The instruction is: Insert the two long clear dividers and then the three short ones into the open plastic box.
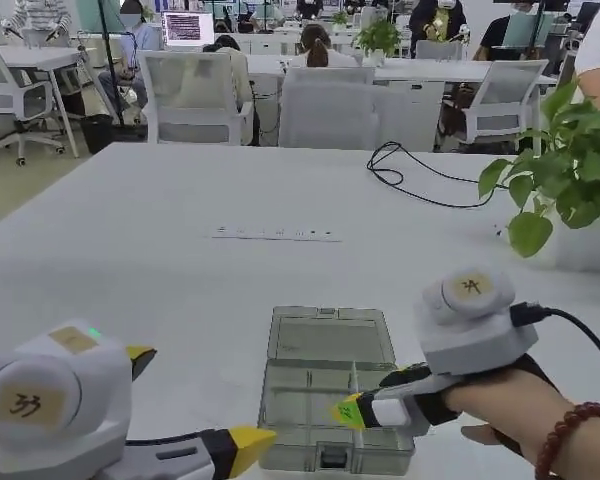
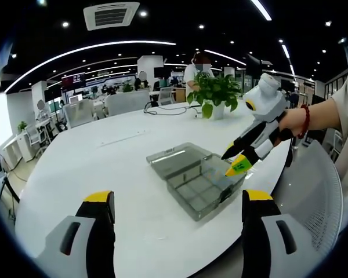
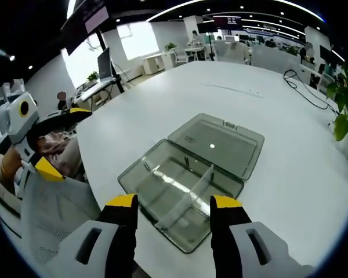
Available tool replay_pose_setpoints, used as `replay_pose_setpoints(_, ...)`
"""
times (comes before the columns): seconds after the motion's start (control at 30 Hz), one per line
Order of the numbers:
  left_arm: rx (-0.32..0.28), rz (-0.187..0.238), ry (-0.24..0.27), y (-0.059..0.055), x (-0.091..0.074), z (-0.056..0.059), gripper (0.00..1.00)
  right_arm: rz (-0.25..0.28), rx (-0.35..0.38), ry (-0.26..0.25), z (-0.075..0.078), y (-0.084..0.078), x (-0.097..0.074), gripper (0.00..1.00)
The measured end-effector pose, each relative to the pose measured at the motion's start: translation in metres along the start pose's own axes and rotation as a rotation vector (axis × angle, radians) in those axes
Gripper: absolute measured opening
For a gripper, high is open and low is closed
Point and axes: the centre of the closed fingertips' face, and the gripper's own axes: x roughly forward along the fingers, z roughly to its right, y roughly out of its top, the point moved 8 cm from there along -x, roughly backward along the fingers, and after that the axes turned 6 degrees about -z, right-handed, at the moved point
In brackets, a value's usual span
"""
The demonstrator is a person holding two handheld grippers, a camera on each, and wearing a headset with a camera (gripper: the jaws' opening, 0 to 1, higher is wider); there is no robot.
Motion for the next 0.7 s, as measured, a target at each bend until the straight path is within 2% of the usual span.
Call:
replay_pose_setpoints(0.23, -0.003, -0.008, -0.006, -0.003, -0.001, 0.003, 0.93, 0.074, -0.068, -0.002, 0.000, -0.008, -0.018, 0.59)
replay_pose_setpoints(0.3, -0.007, -0.013, -0.006, -0.004, -0.001, 0.004, 0.93, 0.086, -0.090, -0.005, 0.000, -0.009, -0.022, 0.60)
replay_pose_setpoints(0.47, -0.012, -0.032, 0.003, -0.005, -0.003, 0.006, 0.91, 0.113, -0.094, -0.004, 0.002, -0.014, -0.030, 0.64)
replay_pose_setpoints(0.7, -0.019, -0.055, 0.016, -0.008, -0.005, 0.006, 0.89, 0.124, -0.111, -0.017, 0.004, -0.025, -0.036, 0.67)
